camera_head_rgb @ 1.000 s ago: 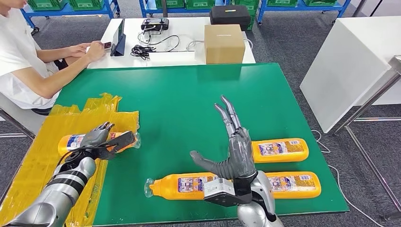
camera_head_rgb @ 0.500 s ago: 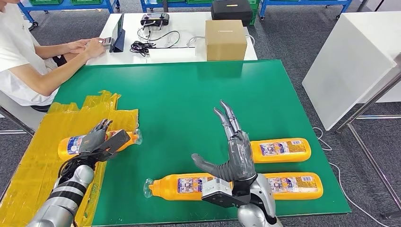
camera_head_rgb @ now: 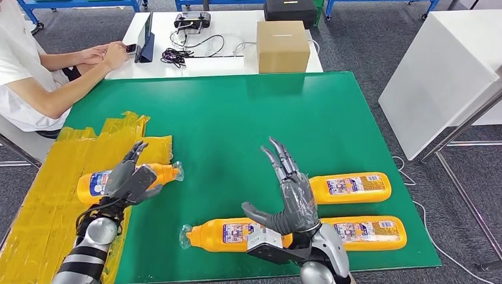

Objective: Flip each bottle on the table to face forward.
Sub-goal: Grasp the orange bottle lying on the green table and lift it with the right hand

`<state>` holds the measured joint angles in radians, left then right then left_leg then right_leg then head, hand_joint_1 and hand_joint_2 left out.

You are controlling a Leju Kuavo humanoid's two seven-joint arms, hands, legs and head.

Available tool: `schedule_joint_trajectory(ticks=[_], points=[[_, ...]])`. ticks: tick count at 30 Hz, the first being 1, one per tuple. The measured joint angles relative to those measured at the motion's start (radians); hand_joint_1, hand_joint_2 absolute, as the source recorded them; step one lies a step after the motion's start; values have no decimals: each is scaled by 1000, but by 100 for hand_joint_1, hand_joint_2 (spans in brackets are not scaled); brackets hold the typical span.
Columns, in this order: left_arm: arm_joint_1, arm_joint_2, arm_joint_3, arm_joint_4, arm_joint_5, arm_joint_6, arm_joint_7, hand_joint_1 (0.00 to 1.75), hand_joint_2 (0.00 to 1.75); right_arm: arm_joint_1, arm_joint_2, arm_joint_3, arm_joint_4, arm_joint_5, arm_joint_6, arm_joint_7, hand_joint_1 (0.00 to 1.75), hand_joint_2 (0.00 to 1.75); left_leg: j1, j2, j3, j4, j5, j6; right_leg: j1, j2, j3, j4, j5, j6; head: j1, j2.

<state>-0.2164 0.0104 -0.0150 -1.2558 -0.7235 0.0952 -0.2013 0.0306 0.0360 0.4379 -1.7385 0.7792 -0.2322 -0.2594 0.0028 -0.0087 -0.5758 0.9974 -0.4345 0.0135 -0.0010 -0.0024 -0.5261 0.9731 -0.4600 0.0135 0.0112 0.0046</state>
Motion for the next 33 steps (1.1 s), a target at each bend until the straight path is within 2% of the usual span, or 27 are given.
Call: schedule_joint_trajectory(ticks=[2, 11, 15, 18, 20, 23, 33], points=[[20, 0, -5, -49, 28, -6, -11, 0, 175, 3, -8, 1, 2, 12, 26, 13, 0, 175, 0, 0, -1, 0, 0, 0, 0, 0, -1, 0, 0, 0, 0, 0], [38, -1, -7, -88, 48, -10, -19, 0, 175, 3, -18, 4, 8, 32, 58, 35, 0, 175, 0, 0, -1, 0, 0, 0, 0, 0, -1, 0, 0, 0, 0, 0], [107, -8, -25, -253, 81, -13, -32, 0, 175, -7, -78, 34, 91, 161, 141, 106, 0, 175, 0, 0, -2, 0, -1, 0, 0, 1, -2, 0, 0, 0, 0, 0], [137, -35, -55, -334, 52, 47, -39, 0, 175, -59, -152, 146, 255, 260, 191, 160, 0, 175, 0, -1, -1, 0, 0, 0, 0, 0, -2, 0, 0, 0, 0, 0], [140, -54, -73, -344, 18, 89, -31, 0, 175, -82, -185, 201, 329, 285, 201, 194, 0, 175, 0, -2, -1, 0, 0, 0, 0, -1, -1, 0, 0, 0, 0, 0], [142, -63, -86, -344, 12, 97, -30, 0, 175, -91, -204, 220, 357, 291, 205, 204, 0, 175, 0, 0, -1, 0, 0, 1, 0, 0, -1, 0, 0, 0, 0, 0], [142, -72, -104, -346, 12, 102, -29, 0, 175, -116, -218, 244, 386, 293, 207, 206, 0, 175, 0, 0, 1, 0, 0, 1, 0, 1, 0, 0, 0, 0, 0, 0]])
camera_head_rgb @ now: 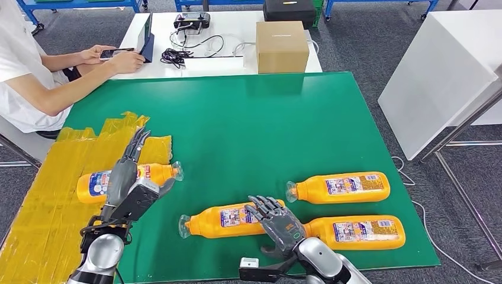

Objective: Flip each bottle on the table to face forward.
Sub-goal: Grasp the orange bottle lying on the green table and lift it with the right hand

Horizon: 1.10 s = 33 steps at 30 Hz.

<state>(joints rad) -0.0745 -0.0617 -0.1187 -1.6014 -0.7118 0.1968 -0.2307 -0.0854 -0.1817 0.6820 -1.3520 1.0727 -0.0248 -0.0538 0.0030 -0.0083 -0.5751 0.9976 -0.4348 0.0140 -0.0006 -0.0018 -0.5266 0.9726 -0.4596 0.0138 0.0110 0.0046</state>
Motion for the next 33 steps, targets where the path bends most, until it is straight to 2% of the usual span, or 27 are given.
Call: schedule_joint_trajectory(ticks=[6, 7, 9, 13, 14, 15, 24, 33], points=[[0, -4, -9, -1, -2, 2, 0, 0, 175, -7, -1, 7, 8, -3, 11, 24, 0, 175, 0, 0, 1, 0, 0, 0, 0, 0, 1, 0, 0, 0, 0, 0], [-1, -6, -16, -2, -3, 2, -1, 0, 175, -11, 0, 9, 13, -4, 16, 31, 8, 175, 0, 0, 1, 0, 0, 0, 0, 0, 1, 0, 0, 0, 0, 0], [-2, -11, -36, -6, -6, 2, -2, 0, 175, -24, 8, 13, 32, -8, 31, 47, 39, 175, 0, 1, 2, 0, 0, 0, 0, 1, 1, 0, 0, 0, 0, 0], [-4, -16, -87, -22, -1, 1, -3, 0, 175, -62, 37, 28, 96, -4, 52, 81, 151, 175, 0, 5, 6, 0, -1, 0, 0, 4, 3, 0, 0, 0, 0, 0], [-4, -17, -100, -27, 3, 2, -2, 0, 175, -73, 45, 32, 113, -3, 53, 90, 168, 175, 0, 5, 8, 0, -1, 0, 0, 4, 3, -1, 0, 0, 0, 0], [-4, -17, -112, -32, 9, 2, -2, 0, 175, -83, 52, 34, 129, -3, 53, 97, 175, 175, 0, 5, 10, 0, -2, 0, 0, 4, 3, -1, 0, 0, 0, 0], [-5, -17, -169, -42, 64, 2, -14, 0, 175, -170, 100, 42, 253, -5, 55, 118, 175, 175, 0, 7, 20, -1, -5, 0, 0, 8, 6, -1, -1, -1, 0, 0], [-6, -16, -190, -49, 92, 2, -32, 0, 175, -235, 118, 60, 330, -6, 75, 120, 175, 175, 0, 7, 23, -1, -5, 0, 0, 8, 9, -1, 0, -1, 0, 0]])
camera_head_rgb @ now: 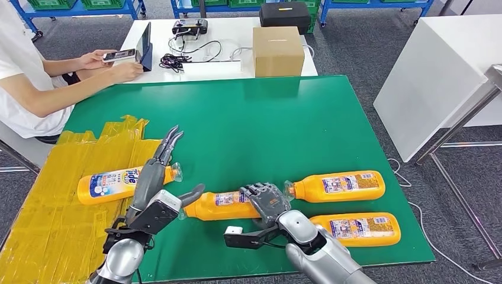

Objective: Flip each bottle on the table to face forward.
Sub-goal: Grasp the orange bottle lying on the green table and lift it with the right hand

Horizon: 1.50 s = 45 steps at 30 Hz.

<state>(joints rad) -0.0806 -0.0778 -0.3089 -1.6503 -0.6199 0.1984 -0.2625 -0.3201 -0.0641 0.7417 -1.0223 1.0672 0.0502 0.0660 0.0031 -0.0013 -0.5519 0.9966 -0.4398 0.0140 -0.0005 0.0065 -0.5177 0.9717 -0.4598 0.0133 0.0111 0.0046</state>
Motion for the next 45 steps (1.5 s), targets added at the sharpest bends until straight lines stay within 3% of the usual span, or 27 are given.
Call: schedule_joint_trajectory(ticks=[6, 14, 21, 26, 34, 45], points=[[1, 1, -8, -9, 7, 0, -6, 0, 175, -11, 6, 0, 21, -19, -18, 3, 175, 175, 0, 0, 1, 0, 0, 0, 0, 0, 2, 0, 0, 0, 0, 0], [59, 1, -12, -96, 63, -2, -31, 0, 175, 110, 56, -130, -105, -127, -205, 16, 175, 175, 0, -2, -9, 1, 4, 2, 0, -2, 4, 1, 1, 1, 0, 0], [121, -3, 0, -181, 296, -83, -6, 0, 175, 269, 139, -313, -325, -252, -364, -134, 175, 175, 0, -3, -22, 1, 4, 1, 0, -3, -8, 1, 1, 1, 0, 0], [132, -6, 33, -182, 467, -153, 23, 0, 175, 318, 178, -386, -392, -297, -412, -202, 175, 175, 0, -3, -24, 1, 4, 1, 0, -3, -11, 1, 1, 1, 0, 0], [127, -7, 90, -143, 710, -222, 69, 0, 175, 337, 213, -408, -414, -381, -470, -310, 175, 175, 0, -3, -25, 1, 4, 1, 0, -4, -11, 1, 1, 1, 0, 0], [106, -6, 97, -81, 901, -289, 103, 0, 175, 322, 231, -368, -397, -410, -477, -366, 175, 175, 0, -3, -26, 1, 4, 1, 0, -4, -11, 1, 1, 1, 0, 0]])
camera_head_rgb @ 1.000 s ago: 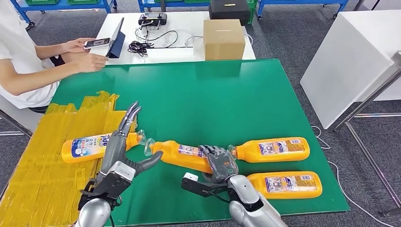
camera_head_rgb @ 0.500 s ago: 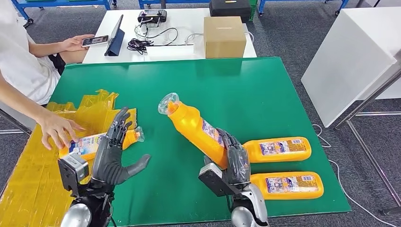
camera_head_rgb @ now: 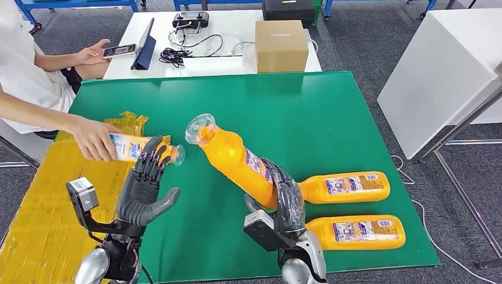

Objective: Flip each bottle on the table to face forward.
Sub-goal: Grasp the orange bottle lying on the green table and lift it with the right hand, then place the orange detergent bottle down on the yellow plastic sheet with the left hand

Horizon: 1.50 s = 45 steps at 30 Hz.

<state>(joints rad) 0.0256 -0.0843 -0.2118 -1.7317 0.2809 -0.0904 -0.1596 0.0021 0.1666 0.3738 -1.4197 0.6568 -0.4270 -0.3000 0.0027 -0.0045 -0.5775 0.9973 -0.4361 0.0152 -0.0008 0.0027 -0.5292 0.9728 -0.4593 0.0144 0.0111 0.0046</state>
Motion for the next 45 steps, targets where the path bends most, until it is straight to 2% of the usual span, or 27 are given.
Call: schedule_joint_trajectory(ticks=[15, 22, 38, 45], points=[[-39, 2, -20, 53, 24, -11, 3, 0, 175, -59, 30, 112, 109, 61, -18, -13, 175, 175, 0, 0, 0, 0, 0, 0, 0, 0, 0, 0, 0, 0, 0, 0], [-53, 5, -33, 72, 34, -19, 3, 0, 175, -134, 44, 187, 230, 95, -43, 5, 175, 175, 0, 0, 0, 0, 0, 0, 0, 0, 0, 0, 0, 0, 0, 0], [-63, 13, -55, 90, 59, -35, 9, 0, 175, -235, 65, 286, 406, 123, -40, 36, 175, 175, 0, 0, -1, 0, 0, 0, 0, 0, -2, 0, 0, 0, 0, 0], [-62, 16, -55, 91, 62, -36, 9, 0, 175, -257, 73, 298, 445, 119, -41, 39, 175, 175, 0, 0, -2, 0, 0, 0, 0, 0, -2, 0, 0, 0, 0, 0]])
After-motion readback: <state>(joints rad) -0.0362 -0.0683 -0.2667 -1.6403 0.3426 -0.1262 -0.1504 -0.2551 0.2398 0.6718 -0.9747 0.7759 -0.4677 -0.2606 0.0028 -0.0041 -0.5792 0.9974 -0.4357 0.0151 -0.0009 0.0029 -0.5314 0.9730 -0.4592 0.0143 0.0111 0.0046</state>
